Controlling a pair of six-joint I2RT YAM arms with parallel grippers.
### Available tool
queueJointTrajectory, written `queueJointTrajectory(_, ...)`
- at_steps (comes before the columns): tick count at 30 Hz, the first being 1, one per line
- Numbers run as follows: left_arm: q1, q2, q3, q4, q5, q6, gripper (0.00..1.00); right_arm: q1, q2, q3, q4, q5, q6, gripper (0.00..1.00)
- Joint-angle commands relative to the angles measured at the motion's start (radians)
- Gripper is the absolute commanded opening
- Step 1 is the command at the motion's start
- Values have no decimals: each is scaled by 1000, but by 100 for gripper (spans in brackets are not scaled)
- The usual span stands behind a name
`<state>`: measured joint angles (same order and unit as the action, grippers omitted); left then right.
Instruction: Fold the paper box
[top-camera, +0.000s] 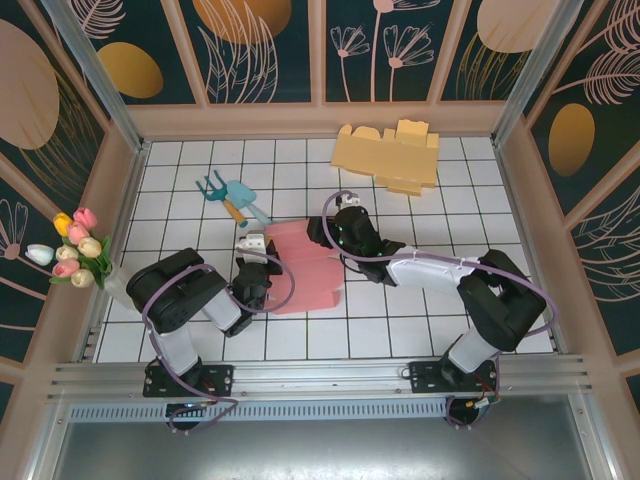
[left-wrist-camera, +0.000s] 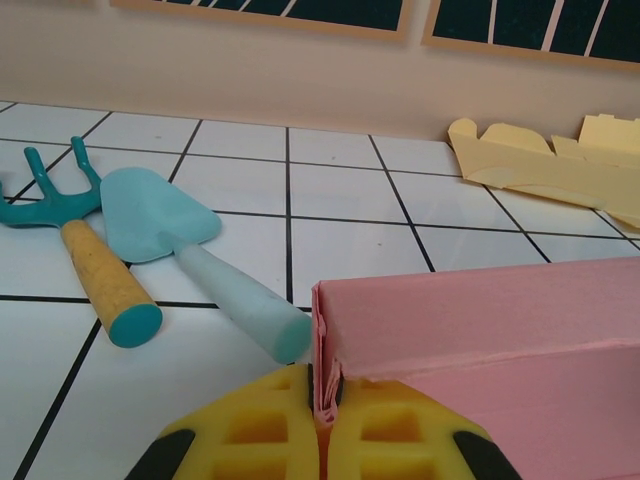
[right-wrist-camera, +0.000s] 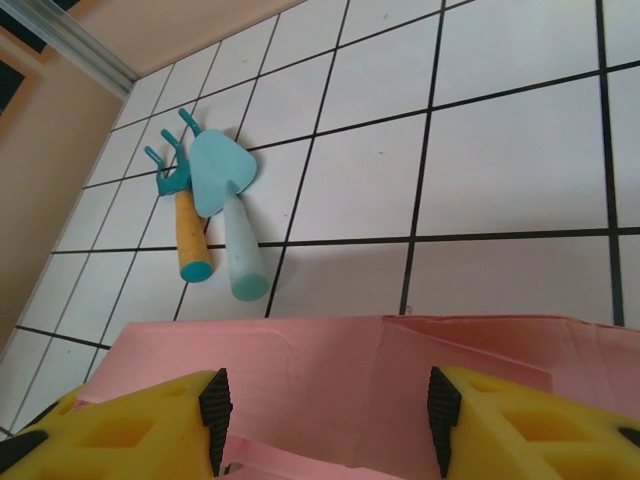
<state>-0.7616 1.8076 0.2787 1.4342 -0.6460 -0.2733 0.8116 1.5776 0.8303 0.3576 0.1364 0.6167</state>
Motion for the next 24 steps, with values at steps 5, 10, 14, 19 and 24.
queueJointTrajectory(5, -13, 26, 17, -75, -13, 17, 0, 5, 27, -36, 168, -176, 110, 58)
queueJointTrajectory(10, -13, 24, 8, -61, -18, 18, 0, 12, -1, -56, 150, -106, 119, 58)
queueJointTrajectory(14, -15, 25, 5, -58, -19, 20, 0, 8, -9, -79, 147, -79, 113, 58)
queueJointTrajectory(19, -17, 26, 12, -66, -21, 20, 0, 9, -11, -96, 140, -63, 104, 58)
queueJointTrajectory(24, -16, 29, 12, -65, -20, 22, 0, 5, -31, -137, 99, 14, 62, 58)
